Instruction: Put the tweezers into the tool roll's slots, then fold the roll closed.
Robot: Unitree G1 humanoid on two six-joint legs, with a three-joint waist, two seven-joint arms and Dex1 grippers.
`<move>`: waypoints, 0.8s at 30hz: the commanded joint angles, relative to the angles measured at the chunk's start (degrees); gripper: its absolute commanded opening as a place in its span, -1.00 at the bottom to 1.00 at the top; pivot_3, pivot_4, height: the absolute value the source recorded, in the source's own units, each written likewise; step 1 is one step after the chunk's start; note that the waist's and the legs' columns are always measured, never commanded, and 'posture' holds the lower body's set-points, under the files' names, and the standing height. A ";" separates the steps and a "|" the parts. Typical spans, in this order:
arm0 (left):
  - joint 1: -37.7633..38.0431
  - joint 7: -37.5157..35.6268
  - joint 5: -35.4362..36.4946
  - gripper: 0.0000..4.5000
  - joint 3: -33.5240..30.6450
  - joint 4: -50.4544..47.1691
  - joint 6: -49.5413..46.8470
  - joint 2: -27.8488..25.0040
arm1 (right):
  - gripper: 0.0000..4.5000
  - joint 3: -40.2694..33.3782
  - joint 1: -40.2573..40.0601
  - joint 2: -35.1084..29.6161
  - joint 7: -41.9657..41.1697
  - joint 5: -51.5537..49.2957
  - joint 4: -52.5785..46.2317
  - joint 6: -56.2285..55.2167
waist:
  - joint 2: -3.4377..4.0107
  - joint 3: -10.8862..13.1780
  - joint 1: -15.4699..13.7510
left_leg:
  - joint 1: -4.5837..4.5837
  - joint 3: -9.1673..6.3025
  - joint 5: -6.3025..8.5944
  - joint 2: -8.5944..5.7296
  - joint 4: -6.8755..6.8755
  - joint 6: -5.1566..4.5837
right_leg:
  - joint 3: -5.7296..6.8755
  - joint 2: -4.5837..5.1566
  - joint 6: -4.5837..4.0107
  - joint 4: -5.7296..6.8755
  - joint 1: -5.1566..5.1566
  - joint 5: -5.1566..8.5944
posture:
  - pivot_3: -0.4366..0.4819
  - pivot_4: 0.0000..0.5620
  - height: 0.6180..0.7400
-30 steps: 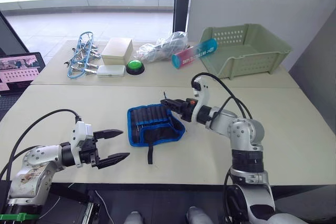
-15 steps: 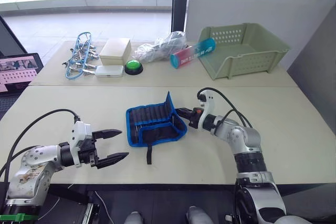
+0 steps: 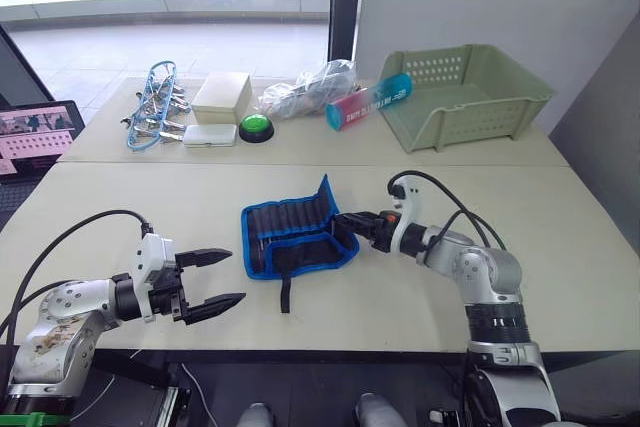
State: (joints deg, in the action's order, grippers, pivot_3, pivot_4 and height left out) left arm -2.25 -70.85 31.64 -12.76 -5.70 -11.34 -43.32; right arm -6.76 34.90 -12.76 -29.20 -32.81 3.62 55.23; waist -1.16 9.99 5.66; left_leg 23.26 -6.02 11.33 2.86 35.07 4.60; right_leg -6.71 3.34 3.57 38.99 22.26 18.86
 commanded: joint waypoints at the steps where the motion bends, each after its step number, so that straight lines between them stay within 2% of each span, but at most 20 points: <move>1: -0.25 0.04 0.92 1.00 -1.16 -1.58 -0.08 -0.69 | 0.40 0.38 0.19 0.27 0.54 -0.53 -1.88 -0.09 | 0.00 0.00 -0.03 | 0.00 0.00 0.00 0.00 0.00 0.00 | 0.00 0.00 0.00 0.00 0.00 0.00 | -0.05 -0.47 1.00; 5: 0.05 0.03 1.04 1.00 -1.28 -1.77 -0.18 -0.72 | -0.13 -0.07 0.37 0.69 1.04 -0.89 -1.56 -0.60 | 0.00 0.00 -0.08 | 0.02 0.00 0.00 0.00 0.01 0.00 | 0.00 0.00 0.00 0.00 0.00 0.00 | -0.05 -0.47 1.00; 9: 0.30 0.02 1.09 1.00 -1.41 -1.90 -0.23 -0.77 | -0.76 -0.78 0.45 0.70 1.29 -1.91 -1.97 0.47 | 0.00 0.00 -0.05 | 0.01 0.00 0.00 0.00 0.00 0.00 | 0.00 0.00 0.00 0.00 0.00 0.00 | -0.05 -0.47 1.00; 11: 0.41 0.03 1.16 1.00 -1.43 -2.03 -0.28 -0.76 | -0.99 -1.17 0.47 0.50 2.04 -2.10 -2.09 1.65 | 0.00 0.00 -0.06 | 0.01 0.00 0.00 0.00 0.00 0.00 | 0.00 0.00 0.00 0.00 0.00 0.00 | -0.05 -0.47 1.00; 19: 0.57 -0.08 1.19 1.00 -1.12 -2.20 -0.31 -0.63 | -0.99 -3.78 -1.32 -1.18 6.04 -4.03 -5.74 8.84 | 0.00 0.00 -0.12 | 0.02 -0.01 0.00 0.00 0.00 0.00 | 0.00 0.00 0.00 0.00 0.00 0.00 | -0.05 -0.47 1.00; 22: 0.57 -0.18 1.19 1.00 -1.01 -2.19 -0.40 -0.67 | -0.99 -6.38 -2.44 -1.29 8.33 -6.39 -9.05 14.15 | 0.00 0.00 -0.19 | 0.05 0.00 0.00 0.00 0.00 0.00 | 0.00 0.01 0.00 0.00 0.00 0.00 | -0.05 -0.47 1.00; 24: 0.31 -0.38 1.00 1.00 -0.62 -1.79 -0.42 -0.63 | -0.99 -11.45 -3.60 0.24 12.51 -9.74 -15.66 23.04 | 0.00 0.00 -0.22 | 0.05 0.00 0.00 -0.01 0.01 0.00 | 0.00 0.01 0.00 -0.01 0.00 0.00 | -0.05 -0.47 1.00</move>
State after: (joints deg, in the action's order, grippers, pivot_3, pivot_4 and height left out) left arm -1.84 -70.87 31.70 -12.63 -6.21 -11.54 -43.32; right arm -13.99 31.52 -13.19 -19.35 -38.78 -5.61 72.02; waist -1.16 9.99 5.44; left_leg 23.32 -6.02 11.33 2.86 35.07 4.59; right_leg -6.71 3.35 3.57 38.98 22.26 18.86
